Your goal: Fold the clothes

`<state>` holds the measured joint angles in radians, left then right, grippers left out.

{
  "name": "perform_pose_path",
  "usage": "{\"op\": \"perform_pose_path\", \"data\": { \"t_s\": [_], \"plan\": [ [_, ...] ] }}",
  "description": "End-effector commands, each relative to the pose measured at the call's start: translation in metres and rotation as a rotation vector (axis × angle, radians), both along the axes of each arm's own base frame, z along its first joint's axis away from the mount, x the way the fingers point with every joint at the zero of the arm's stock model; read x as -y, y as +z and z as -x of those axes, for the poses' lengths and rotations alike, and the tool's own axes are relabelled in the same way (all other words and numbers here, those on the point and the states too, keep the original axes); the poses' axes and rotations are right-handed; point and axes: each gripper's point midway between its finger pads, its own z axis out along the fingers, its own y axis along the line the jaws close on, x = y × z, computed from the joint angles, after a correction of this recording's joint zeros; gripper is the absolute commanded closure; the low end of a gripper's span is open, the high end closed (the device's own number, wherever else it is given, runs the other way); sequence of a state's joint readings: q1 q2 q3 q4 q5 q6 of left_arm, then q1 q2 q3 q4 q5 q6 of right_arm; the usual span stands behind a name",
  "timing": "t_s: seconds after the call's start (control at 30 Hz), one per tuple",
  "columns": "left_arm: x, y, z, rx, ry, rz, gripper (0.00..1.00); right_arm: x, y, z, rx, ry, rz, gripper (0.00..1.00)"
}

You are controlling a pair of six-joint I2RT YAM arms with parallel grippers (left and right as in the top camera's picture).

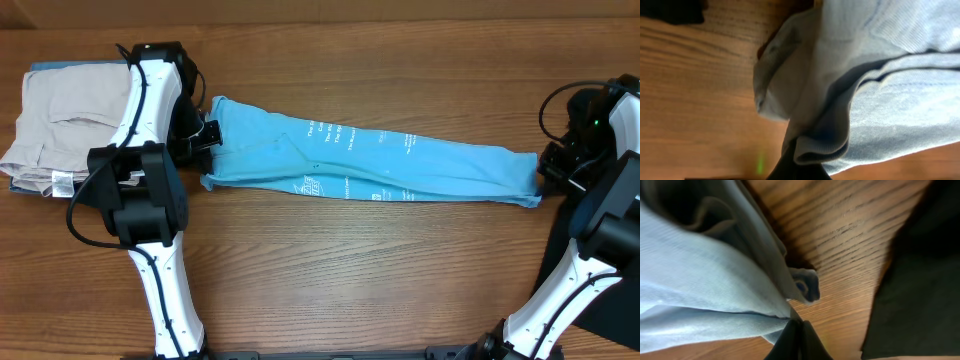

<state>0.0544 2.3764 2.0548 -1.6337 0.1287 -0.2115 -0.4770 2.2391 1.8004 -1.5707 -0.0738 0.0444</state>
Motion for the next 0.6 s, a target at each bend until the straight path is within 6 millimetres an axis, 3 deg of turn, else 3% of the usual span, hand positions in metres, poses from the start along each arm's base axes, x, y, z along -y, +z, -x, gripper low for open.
{"op": "perform_pose_path", "data": {
  "t_s": [0.0, 0.1, 0.27, 0.3, 0.33, 0.37, 0.43, 0.5, 0.57],
  "plan": [
    [-0.008, -0.004, 0.005, -0.006, 0.024, -0.036, 0.96, 0.0, -0.001, 0.006, 0.003, -0.006, 0.024, 0.96],
    [-0.009, -0.01, -0.002, 0.025, 0.037, -0.042, 0.96, 0.002, -0.012, 0.006, 0.011, -0.006, 0.038, 0.96],
    [-0.007, -0.015, 0.004, 0.003, 0.034, -0.04, 0.95, 0.004, -0.014, 0.002, 0.029, -0.005, 0.051, 0.96],
    [-0.007, -0.015, 0.005, -0.002, 0.034, -0.04, 0.78, 0.005, -0.015, 0.0, 0.037, -0.005, 0.055, 0.84],
    [-0.007, -0.014, 0.006, -0.005, 0.034, -0.04, 0.58, 0.006, -0.015, -0.001, 0.04, -0.005, 0.056, 0.57],
    [-0.007, -0.009, 0.006, -0.009, 0.03, -0.038, 0.48, 0.007, -0.013, -0.004, 0.051, -0.006, 0.061, 0.42],
    [-0.009, 0.007, -0.003, 0.023, 0.03, -0.039, 0.39, 0.009, 0.002, -0.024, 0.13, -0.004, 0.046, 0.32],
    [-0.009, 0.038, -0.024, 0.115, 0.037, -0.038, 0.35, 0.009, 0.034, -0.052, 0.246, 0.013, 0.02, 0.3],
    [0.009, 0.075, -0.053, 0.273, 0.056, 0.045, 0.26, 0.011, 0.076, -0.078, 0.358, 0.048, 0.053, 0.28]
  ]
}}
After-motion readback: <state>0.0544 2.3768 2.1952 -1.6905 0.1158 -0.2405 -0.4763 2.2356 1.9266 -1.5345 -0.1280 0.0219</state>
